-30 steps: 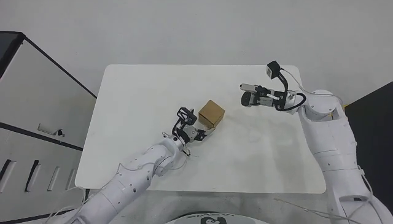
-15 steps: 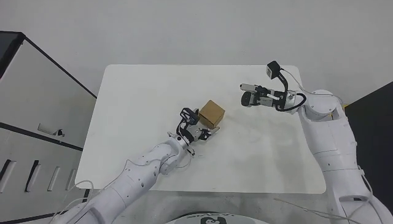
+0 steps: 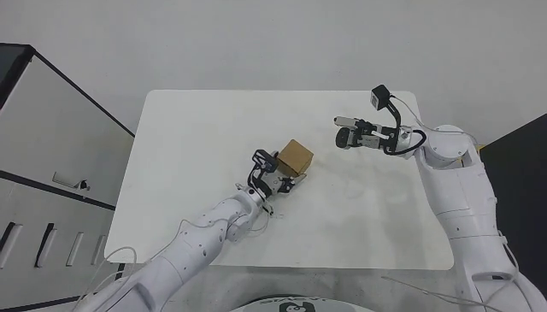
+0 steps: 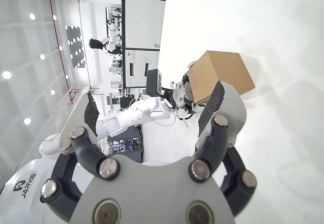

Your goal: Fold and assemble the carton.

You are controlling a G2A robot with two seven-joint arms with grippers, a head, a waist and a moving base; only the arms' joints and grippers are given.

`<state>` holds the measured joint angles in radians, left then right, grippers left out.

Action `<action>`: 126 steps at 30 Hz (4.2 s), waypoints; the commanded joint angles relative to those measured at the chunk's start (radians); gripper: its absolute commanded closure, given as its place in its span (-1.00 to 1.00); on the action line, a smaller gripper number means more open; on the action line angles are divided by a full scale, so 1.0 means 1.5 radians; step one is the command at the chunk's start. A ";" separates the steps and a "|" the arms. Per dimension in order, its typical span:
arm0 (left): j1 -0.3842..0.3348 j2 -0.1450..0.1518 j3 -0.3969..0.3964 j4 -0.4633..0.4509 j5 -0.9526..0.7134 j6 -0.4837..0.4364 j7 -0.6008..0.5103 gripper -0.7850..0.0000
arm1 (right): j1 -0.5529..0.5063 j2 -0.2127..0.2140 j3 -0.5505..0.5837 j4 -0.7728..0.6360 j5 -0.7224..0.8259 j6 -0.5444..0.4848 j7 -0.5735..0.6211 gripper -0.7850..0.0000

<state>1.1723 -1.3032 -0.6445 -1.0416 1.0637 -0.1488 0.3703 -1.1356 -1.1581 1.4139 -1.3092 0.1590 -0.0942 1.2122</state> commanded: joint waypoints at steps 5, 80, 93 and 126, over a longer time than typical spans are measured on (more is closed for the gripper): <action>0.001 -0.001 -0.015 0.002 0.017 0.004 0.010 1.00 | 0.000 0.000 0.000 0.000 0.000 0.000 0.000 -1.00; 0.219 0.174 -0.531 -0.831 0.070 -0.427 -0.279 1.00 | 0.000 0.000 0.000 0.000 0.000 0.000 0.000 -1.00; 0.213 0.186 -0.513 -0.872 0.520 -0.360 -0.131 1.00 | 0.000 0.000 0.000 0.000 0.000 0.000 0.000 -1.00; 0.254 0.193 -0.474 -0.828 0.827 -0.019 0.084 1.00 | 0.000 0.000 0.000 0.000 0.000 0.000 0.000 -1.00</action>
<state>1.5553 -1.0117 -1.3559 -2.2920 2.4160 -0.1411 0.4927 -1.1356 -1.1581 1.4139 -1.3092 0.1590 -0.0942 1.2122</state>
